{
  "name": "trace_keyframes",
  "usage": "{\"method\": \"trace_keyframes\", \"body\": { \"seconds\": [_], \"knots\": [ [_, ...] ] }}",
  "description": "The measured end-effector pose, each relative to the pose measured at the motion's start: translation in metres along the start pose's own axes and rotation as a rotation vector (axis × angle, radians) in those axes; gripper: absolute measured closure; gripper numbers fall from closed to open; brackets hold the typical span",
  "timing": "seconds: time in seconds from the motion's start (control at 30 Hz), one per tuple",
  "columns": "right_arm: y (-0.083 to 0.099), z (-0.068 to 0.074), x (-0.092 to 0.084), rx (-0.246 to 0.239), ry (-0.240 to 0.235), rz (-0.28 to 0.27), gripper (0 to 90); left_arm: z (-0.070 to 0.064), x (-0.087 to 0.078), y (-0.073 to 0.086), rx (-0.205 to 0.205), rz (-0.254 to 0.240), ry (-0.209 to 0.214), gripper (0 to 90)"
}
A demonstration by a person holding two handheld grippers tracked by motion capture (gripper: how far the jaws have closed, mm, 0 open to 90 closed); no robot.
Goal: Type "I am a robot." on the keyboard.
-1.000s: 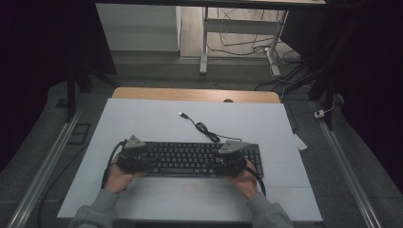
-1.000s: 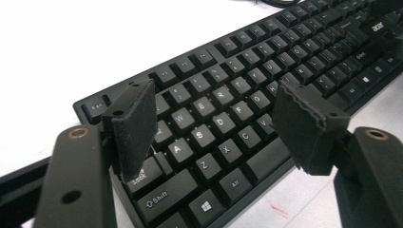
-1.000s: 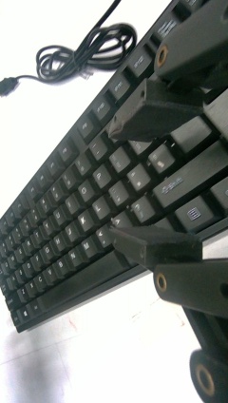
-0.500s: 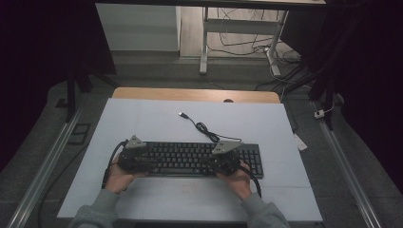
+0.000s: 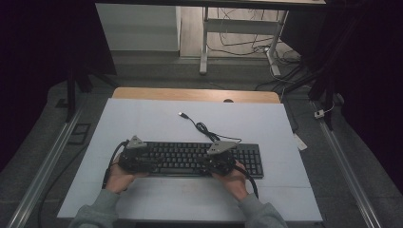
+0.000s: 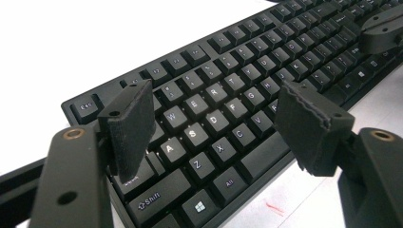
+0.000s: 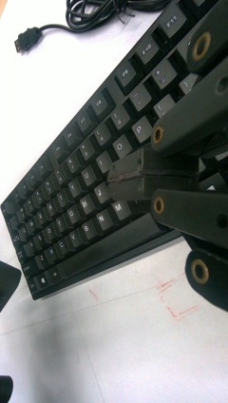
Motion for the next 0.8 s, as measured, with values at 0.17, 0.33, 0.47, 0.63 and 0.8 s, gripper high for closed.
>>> {"method": "trace_keyframes", "body": {
  "seconds": [0.17,0.33,0.47,0.63,0.8],
  "knots": [
    [-0.002,0.002,0.005,0.000,-0.007,0.000,89.5,0.000,0.001,0.000,0.002,0.003,0.000,29.3],
    [-0.003,0.005,0.010,0.003,-0.012,0.002,89.5,-0.001,0.001,0.000,0.003,0.004,0.001,29.2],
    [-0.005,0.006,0.013,0.000,-0.012,0.009,89.5,-0.001,0.001,0.000,0.004,0.005,0.002,29.2],
    [-0.007,0.009,0.020,0.000,-0.019,0.016,89.5,-0.001,0.002,0.000,0.004,0.006,0.002,29.1],
    [-0.007,0.012,0.026,-0.003,-0.020,0.026,89.5,-0.002,0.001,0.000,0.007,0.005,0.001,29.1]
  ]
}}
Point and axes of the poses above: each handheld gripper's, and its own axes: x roughly forward along the jaws, y roughly out of its underside, z roughly to its left, the point moved 9 cm from there along x, roughly forward along the jaws, and after that the axes turned 1 degree about y, right-handed, at the moved point
